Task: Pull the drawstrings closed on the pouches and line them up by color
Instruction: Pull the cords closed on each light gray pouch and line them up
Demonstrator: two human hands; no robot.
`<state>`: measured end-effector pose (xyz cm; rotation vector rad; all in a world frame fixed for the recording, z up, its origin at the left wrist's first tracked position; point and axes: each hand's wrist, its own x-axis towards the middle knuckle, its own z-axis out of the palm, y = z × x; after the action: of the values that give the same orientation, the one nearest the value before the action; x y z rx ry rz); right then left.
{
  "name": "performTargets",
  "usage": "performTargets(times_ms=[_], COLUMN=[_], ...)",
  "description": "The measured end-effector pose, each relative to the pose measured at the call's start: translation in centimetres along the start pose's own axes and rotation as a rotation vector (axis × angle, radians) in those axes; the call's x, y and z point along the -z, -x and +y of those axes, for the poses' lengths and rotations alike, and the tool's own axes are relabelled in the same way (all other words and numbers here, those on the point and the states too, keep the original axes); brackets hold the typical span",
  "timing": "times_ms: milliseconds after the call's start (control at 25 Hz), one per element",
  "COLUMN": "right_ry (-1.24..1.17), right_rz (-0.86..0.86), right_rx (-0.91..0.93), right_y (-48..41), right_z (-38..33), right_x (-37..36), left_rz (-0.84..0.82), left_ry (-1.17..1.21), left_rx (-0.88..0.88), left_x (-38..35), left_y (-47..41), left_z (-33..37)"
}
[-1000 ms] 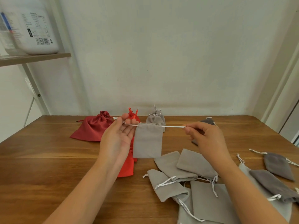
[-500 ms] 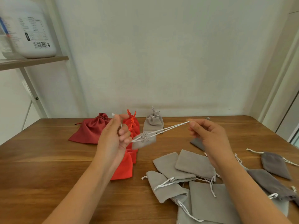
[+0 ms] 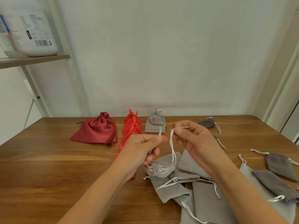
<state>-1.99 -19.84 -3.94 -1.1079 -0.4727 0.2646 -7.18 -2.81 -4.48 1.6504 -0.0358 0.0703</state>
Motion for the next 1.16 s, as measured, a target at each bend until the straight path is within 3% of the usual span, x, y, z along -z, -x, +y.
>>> performTargets(times_ms=[120,320,600,800,1000,1160], right_ry=[0.317,0.342,0.315,0.621,0.651,0.628], right_rz=[-0.019,-0.007,0.095,0.069,0.035,0.057], right_rx=[0.02,0.01,0.024,0.193,0.339,0.259], right_y=[0.2,0.0,-0.2,-0.2,-0.1,0.0], right_z=[0.6,1.0,0.8,1.1,1.6,1.3], right_x=[-0.6,-0.6,-0.4,0.1,-0.1,-0.2], left_rz=[-0.181,-0.333,-0.173,-0.002,-0.034,-0.019], left_ry=[-0.08,-0.056,-0.013,0.13,0.178,0.252], left_rx=[0.059,0.113,0.045,0.02,0.05,0.123], left_x=[-0.3,-0.4,-0.3,0.1,-0.1,0.0], left_y=[0.3,0.5,0.2,-0.2,-0.2,-0.3], left_z=[0.1,0.4,-0.1,-0.1,0.0,0.2])
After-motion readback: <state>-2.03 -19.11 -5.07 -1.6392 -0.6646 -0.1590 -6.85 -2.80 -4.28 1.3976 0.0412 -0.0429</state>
